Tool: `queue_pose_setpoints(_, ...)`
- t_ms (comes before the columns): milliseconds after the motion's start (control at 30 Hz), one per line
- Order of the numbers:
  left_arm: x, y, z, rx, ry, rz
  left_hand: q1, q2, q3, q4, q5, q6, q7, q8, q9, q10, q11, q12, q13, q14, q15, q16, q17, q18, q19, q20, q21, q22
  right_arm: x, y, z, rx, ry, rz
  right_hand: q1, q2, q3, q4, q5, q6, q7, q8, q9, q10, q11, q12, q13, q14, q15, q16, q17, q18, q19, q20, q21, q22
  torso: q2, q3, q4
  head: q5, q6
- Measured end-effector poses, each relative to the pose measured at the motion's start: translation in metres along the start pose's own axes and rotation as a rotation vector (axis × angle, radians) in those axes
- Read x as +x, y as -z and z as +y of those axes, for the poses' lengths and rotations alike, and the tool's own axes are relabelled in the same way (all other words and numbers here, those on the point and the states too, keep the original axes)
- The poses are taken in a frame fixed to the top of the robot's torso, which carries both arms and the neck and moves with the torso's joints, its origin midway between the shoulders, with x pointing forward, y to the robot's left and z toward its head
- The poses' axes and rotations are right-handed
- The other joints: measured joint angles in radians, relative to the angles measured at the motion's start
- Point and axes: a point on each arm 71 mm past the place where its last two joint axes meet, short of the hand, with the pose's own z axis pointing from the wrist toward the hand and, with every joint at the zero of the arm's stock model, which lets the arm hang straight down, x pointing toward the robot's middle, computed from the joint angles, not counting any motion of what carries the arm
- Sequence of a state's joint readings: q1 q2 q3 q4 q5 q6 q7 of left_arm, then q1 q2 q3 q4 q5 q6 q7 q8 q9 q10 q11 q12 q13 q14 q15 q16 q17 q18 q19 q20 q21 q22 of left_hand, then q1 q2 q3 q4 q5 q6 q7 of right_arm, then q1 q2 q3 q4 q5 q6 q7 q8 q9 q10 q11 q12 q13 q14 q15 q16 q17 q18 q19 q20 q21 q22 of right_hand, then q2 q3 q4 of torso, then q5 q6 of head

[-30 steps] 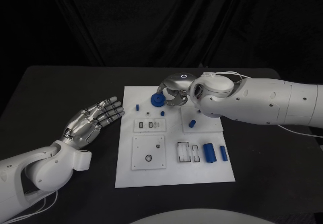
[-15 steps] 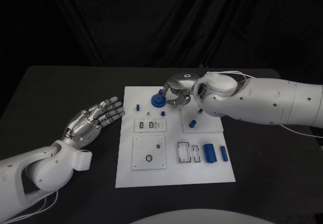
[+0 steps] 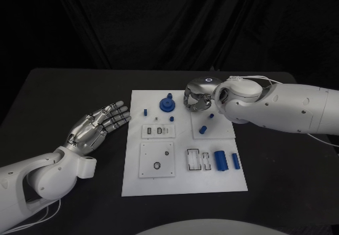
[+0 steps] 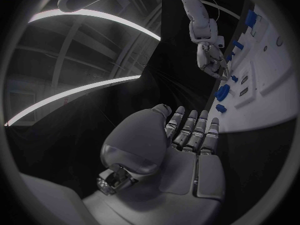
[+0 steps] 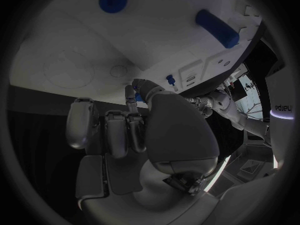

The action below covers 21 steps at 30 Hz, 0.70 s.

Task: Assemble the parts on the task board

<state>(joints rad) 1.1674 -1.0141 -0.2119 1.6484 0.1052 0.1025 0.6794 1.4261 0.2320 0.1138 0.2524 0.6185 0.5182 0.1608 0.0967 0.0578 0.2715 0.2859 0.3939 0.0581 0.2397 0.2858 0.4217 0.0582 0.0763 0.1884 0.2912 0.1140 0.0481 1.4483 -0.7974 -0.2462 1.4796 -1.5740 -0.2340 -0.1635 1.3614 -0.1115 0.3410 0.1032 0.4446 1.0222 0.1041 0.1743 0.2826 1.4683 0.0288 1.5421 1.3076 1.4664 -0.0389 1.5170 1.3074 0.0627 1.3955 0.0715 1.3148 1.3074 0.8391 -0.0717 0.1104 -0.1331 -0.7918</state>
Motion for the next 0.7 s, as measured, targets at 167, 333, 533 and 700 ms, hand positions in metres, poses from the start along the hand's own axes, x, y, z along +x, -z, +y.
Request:
queue_pose_setpoints(167,-0.001,0.002,-0.001,0.001,-0.002,-0.004,0.0,0.0,0.003,-0.003,0.0,0.0,0.0,0.0,0.0,0.0,0.0,0.0,0.0,0.0,0.0,0.004,0.0,0.0,0.0,0.0,0.0,0.0,0.0,0.01,-0.013,0.031,-0.004,-0.007,-0.001,0.001,0.0,0.0,0.0,0.004,-0.004,0.0,0.002,0.0,0.0,0.0,0.0,0.0,0.0,-0.007,0.0,0.0,0.0,0.0,-0.004,0.0,0.0,0.0,0.0,0.001,0.003)
queue_pose_setpoints(333,-0.002,0.002,-0.001,0.001,-0.002,-0.005,0.0,0.0,0.003,-0.003,0.0,0.0,0.0,0.0,0.0,0.0,0.0,0.0,0.0,0.0,0.0,0.004,0.001,0.0,0.0,0.0,0.0,0.0,-0.009,0.024,-0.026,0.055,-0.008,-0.047,-0.006,0.006,-0.005,-0.001,-0.024,0.004,-0.004,0.0,0.004,0.0,0.0,-0.025,0.0,0.0,0.0,-0.037,0.0,0.0,0.0,0.0,-0.023,0.0,0.0,-0.0001,-0.0001,-0.003,0.007)
queue_pose_setpoints(533,-0.001,0.002,-0.001,0.001,-0.001,-0.004,0.0,0.0,0.003,-0.002,0.0,0.0,0.0,0.0,0.0,0.0,0.0,0.004,0.0,0.0,0.0,0.004,0.001,0.0,0.0,0.0,0.0,0.0,-0.019,0.047,-0.038,0.064,-0.029,-0.137,-0.006,0.006,-0.014,0.008,-0.05,-0.017,-0.004,-0.02,0.003,-0.001,-0.009,-0.012,0.0,-0.001,-0.005,-0.026,0.0,0.0,0.023,-0.008,0.011,0.0,0.0,0.0,-0.0023,-0.005,0.012)
queue_pose_setpoints(700,-0.001,0.002,-0.001,0.0,-0.001,-0.004,0.0,0.0,0.005,0.0,0.0,0.0,0.0,0.0,0.0,0.0,0.0,0.008,0.001,0.0,0.0,0.004,0.001,0.0,0.0,0.0,0.0,0.0,-0.023,0.071,-0.056,0.072,-0.048,-0.241,-0.006,0.006,-0.021,0.03,-0.064,-0.058,-0.02,-0.058,-0.019,-0.001,-0.031,0.008,0.0,-0.002,-0.025,-0.01,0.0,0.0,0.054,-0.029,0.049,0.0,-0.001,0.0012,-0.0035,-0.007,0.022)
